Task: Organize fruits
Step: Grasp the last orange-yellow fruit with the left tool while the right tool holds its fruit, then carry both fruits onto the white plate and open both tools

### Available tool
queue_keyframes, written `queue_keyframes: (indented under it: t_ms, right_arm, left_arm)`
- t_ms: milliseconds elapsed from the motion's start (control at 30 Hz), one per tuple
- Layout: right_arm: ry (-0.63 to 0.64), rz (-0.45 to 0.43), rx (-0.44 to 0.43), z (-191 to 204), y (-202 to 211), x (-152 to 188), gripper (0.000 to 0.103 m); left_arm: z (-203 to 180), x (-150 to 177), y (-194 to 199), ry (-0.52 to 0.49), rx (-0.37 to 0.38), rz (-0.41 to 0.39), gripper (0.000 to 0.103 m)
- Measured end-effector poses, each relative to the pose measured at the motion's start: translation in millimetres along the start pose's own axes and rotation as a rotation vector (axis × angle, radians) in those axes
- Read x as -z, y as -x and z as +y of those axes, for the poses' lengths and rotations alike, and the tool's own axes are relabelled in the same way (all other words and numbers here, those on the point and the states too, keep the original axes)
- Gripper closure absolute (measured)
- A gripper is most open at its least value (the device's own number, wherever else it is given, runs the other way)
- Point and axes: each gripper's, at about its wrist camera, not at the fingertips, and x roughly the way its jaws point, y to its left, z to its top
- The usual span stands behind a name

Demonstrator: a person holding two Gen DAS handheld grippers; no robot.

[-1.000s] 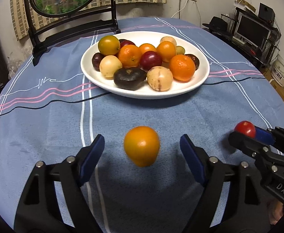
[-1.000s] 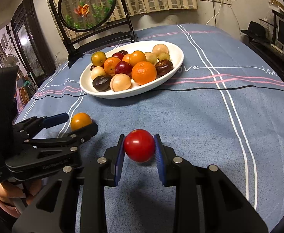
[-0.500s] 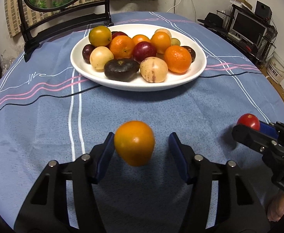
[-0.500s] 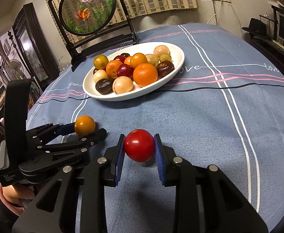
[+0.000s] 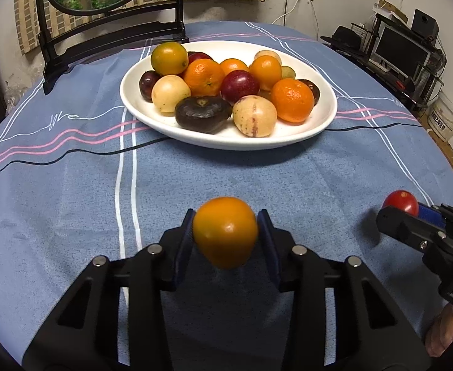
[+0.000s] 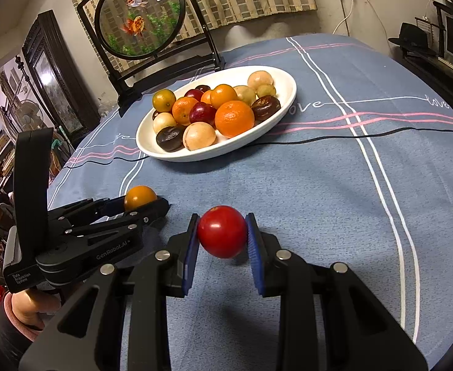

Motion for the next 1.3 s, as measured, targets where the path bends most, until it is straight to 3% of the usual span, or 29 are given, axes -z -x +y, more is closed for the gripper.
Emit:
queue_keyframes:
  t_ms: [333,667,833,967,1100,1233,1300]
  right_arm:
    - [0.012,-0.019,0.018,1.1,5.4,1.5,0.073]
    - [0.038,-0.013,0.028,7.4,18.7,8.8,0.073]
    - [0.089,-0.063,0.001,24.8,39.6,-10.3,0.073]
    - [0.117,-0.09,-0.038,32.4,47.4,-43.4,0.073]
    - [0.149,-0.152,-0.007,35.5,49.2,-83.8,0.073]
    - [0.109,-0.185,-0.027,26.0,34.8,-124.8,0.073]
    - [0.081,-0.185,-0.05,20.9,27.0,-137.3,0.073]
  left_arm:
    - [1.1,6.0,9.9,0.024,0.009,0.006,0.065]
    - [1.6,12.3,60.8,0.009,0.027,-0.075,0.065]
    - [5.0,-2.0,88.4,0.0,0.034,-0.135,0.065]
    - [9.6,-28.5,104.6,-0.026,0.047,-0.173,0.065]
    - [23.6,-69.0,111.2,0.006,0.099,-0.198,0.065]
    - [27.4,-114.6,98.3,-0.027,0.045,-0.235,0.065]
    - [29.8,-132.4,85.5,-0.026,0.053,-0.232,0.065]
